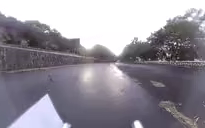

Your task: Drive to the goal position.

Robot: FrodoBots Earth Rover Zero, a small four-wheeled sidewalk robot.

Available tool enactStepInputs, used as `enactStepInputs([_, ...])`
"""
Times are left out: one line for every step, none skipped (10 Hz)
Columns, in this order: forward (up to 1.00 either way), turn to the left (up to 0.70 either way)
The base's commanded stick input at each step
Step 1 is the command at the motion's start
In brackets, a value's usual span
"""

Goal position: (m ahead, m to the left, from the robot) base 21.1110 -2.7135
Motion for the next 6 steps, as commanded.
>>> enactStepInputs([0.50,-0.50])
enactStepInputs([0.50,-0.48])
enactStepInputs([0.50,-0.36])
enactStepInputs([0.50,-0.02])
enactStepInputs([0.50,0.00])
enactStepInputs([0.50,0.00])
